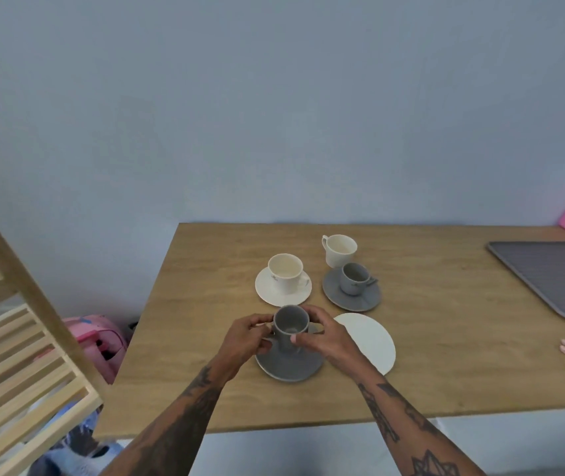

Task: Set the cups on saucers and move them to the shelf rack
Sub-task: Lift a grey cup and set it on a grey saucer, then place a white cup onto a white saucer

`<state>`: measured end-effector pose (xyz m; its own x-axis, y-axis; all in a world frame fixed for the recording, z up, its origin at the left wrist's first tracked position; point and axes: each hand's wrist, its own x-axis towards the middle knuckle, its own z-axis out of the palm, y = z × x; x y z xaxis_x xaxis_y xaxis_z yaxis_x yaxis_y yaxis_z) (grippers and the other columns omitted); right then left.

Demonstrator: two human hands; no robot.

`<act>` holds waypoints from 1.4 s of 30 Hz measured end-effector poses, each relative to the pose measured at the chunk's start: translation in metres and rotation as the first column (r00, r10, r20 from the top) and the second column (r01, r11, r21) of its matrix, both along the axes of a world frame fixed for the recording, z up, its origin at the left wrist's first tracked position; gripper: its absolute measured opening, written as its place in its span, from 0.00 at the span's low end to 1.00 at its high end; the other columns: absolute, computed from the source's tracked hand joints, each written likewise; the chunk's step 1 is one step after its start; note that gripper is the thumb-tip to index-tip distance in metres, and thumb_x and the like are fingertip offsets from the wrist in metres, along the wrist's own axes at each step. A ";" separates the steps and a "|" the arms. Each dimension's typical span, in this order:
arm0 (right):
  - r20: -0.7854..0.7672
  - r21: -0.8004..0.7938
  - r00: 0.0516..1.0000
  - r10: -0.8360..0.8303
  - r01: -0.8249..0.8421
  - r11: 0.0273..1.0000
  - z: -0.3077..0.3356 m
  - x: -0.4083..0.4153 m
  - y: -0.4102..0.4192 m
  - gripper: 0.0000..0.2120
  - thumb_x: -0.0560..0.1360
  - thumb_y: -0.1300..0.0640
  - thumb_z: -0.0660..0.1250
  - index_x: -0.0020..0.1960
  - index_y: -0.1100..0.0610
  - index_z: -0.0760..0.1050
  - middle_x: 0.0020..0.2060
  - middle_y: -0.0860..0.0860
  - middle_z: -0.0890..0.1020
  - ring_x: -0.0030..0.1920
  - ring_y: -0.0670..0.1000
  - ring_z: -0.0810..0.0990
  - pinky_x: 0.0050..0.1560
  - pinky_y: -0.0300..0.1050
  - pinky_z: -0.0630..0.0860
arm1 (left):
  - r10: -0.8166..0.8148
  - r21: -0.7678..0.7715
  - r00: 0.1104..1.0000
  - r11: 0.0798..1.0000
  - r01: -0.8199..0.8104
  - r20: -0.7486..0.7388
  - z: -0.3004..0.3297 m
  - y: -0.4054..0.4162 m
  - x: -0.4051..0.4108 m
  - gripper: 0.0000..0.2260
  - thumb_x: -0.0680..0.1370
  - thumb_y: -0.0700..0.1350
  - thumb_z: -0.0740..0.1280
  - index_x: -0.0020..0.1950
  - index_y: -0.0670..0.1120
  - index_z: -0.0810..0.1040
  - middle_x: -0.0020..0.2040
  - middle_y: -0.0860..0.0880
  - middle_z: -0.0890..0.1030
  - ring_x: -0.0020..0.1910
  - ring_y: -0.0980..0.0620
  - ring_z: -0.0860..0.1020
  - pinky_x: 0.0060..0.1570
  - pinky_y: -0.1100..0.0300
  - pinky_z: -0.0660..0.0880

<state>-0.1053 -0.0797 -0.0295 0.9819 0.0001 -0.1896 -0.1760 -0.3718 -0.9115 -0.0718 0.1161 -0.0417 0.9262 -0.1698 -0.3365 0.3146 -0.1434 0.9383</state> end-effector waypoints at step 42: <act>-0.013 -0.141 0.997 -0.076 0.074 0.987 0.038 0.226 -0.218 0.33 0.69 0.51 0.78 0.72 0.50 0.72 0.62 0.47 0.78 0.55 0.49 0.81 0.44 0.42 0.80 | -0.057 0.303 0.962 0.953 -0.027 0.266 0.038 -0.183 0.227 0.10 0.78 0.41 0.66 0.59 0.43 0.81 0.46 0.44 0.84 0.40 0.48 0.80 0.45 0.50 0.81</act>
